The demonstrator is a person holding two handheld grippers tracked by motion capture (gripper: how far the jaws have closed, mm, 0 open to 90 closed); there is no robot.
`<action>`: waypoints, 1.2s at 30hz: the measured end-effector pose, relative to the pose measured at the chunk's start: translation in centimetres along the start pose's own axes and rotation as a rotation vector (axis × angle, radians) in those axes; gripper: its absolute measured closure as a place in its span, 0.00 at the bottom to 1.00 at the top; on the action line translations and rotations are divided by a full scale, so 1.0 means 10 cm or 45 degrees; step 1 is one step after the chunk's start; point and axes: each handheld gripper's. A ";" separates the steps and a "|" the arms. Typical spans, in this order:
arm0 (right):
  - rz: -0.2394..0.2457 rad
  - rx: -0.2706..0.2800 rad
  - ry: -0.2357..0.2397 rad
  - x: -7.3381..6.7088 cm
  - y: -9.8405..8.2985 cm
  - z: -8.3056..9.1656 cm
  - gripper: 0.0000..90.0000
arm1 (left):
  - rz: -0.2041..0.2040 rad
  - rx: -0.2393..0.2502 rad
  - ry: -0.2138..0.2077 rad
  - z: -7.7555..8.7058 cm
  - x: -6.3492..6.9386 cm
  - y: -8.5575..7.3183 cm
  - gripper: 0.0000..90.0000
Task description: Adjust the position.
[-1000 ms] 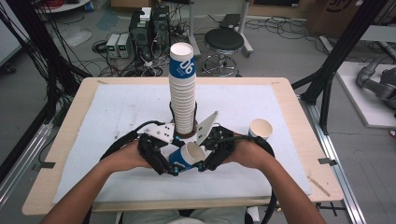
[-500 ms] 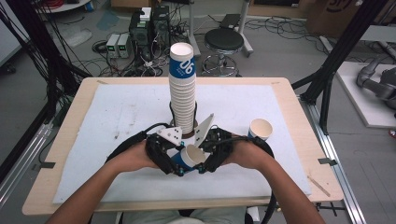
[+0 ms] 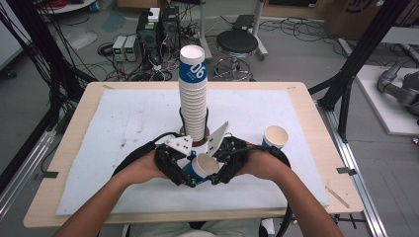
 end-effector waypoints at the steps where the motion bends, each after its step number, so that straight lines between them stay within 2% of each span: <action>1: 0.009 0.021 0.002 0.01 0.00 0.00 0.30 | -0.001 0.015 0.000 0.01 0.00 -0.01 0.34; 4: -0.026 0.068 0.014 0.01 -0.02 0.04 0.23 | -0.005 0.036 0.010 0.03 0.00 -0.02 0.34; 9: -0.064 0.216 0.026 0.01 -0.07 0.19 0.23 | 0.014 0.130 0.034 0.09 -0.01 -0.10 0.34; 13: -0.137 0.388 0.010 0.03 -0.17 0.32 0.23 | 0.032 0.233 0.079 0.14 -0.01 -0.20 0.33; 16: -0.182 0.530 -0.033 0.03 -0.28 0.41 0.23 | 0.053 0.306 0.117 0.17 0.00 -0.28 0.33; 18: -0.199 0.585 -0.052 0.03 -0.35 0.45 0.23 | 0.069 0.349 0.148 0.19 0.00 -0.34 0.33; 21: -0.256 0.662 -0.099 0.03 -0.48 0.48 0.23 | 0.084 0.412 0.199 0.24 0.00 -0.42 0.33; 24: -0.306 0.707 -0.134 0.02 -0.59 0.49 0.23 | 0.089 0.490 0.247 0.30 -0.01 -0.50 0.33; 26: -0.356 0.730 -0.185 0.00 -0.68 0.48 0.23 | 0.089 0.558 0.278 0.35 -0.01 -0.55 0.33; 29: -0.396 0.751 -0.239 -0.02 -0.78 0.46 0.23 | 0.087 0.631 0.320 0.42 -0.01 -0.60 0.33; 32: -0.442 0.784 -0.275 -0.03 -0.90 0.44 0.23 | 0.080 0.673 0.352 0.45 -0.01 -0.64 0.33; 36: -0.493 0.813 -0.366 -0.04 -1.04 0.42 0.23 | 0.090 0.747 0.395 0.50 -0.02 -0.71 0.33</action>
Point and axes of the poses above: each handheld gripper's, and its own axes: z roughly backward along the jaws, y roughly out of its top, x roughly to its right, and after that the axes turned 4 degrees about -z, right-handed
